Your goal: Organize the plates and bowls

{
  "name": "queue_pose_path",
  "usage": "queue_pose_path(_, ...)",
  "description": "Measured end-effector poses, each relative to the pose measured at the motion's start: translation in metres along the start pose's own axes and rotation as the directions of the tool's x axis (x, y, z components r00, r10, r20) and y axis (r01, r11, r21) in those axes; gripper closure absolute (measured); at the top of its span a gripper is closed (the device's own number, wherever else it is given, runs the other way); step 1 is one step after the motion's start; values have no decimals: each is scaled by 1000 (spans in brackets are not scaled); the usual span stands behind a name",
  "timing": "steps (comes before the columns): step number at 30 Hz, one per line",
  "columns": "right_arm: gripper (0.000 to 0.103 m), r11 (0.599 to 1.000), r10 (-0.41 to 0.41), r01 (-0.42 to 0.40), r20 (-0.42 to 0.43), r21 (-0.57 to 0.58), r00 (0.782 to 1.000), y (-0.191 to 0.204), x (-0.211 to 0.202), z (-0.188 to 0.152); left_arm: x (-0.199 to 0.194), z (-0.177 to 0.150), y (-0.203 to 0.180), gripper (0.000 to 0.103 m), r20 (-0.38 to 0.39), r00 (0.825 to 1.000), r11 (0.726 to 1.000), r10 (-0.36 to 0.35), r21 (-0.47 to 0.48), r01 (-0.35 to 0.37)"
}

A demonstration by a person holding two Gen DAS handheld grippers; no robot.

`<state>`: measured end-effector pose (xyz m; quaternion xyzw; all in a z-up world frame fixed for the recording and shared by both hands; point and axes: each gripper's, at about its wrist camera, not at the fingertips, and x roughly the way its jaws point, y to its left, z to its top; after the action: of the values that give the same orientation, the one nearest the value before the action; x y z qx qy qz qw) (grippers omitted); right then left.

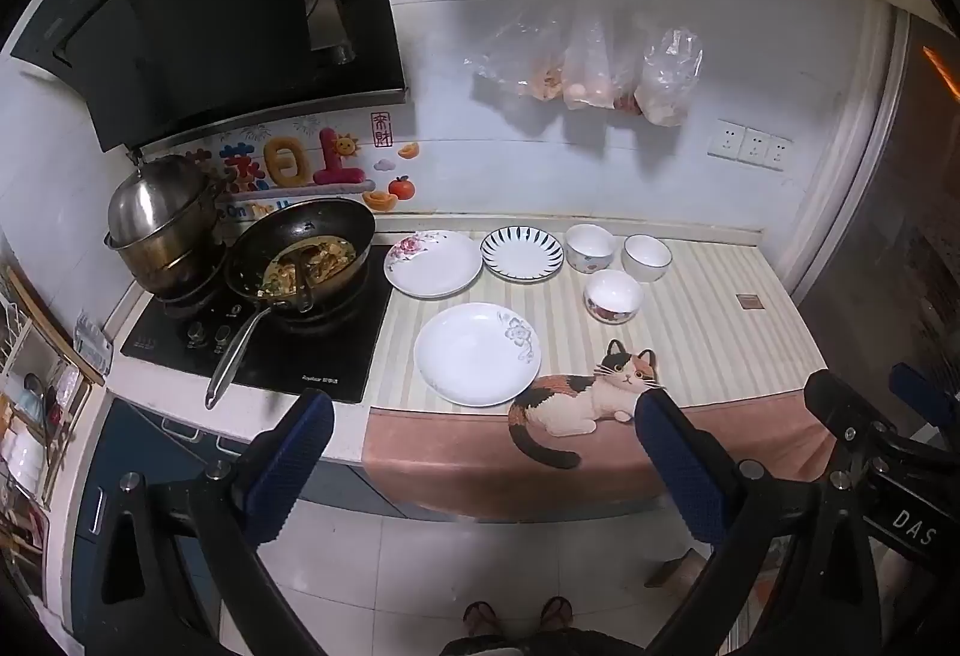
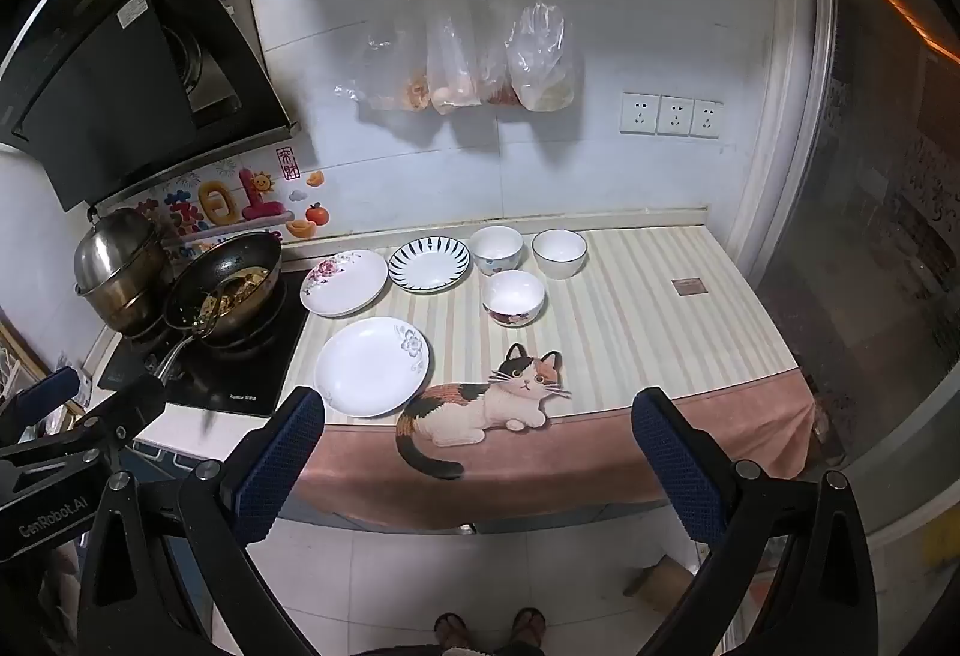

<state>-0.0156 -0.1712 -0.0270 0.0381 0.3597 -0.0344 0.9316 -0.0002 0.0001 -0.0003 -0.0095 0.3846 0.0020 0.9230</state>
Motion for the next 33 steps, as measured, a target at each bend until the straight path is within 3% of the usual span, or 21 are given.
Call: queue_pose_path(33,0,1000,7,-7,17,-2,1000,-16,-25,5,-17,-5,-5,0,9,1000,1000,27,-10,-27)
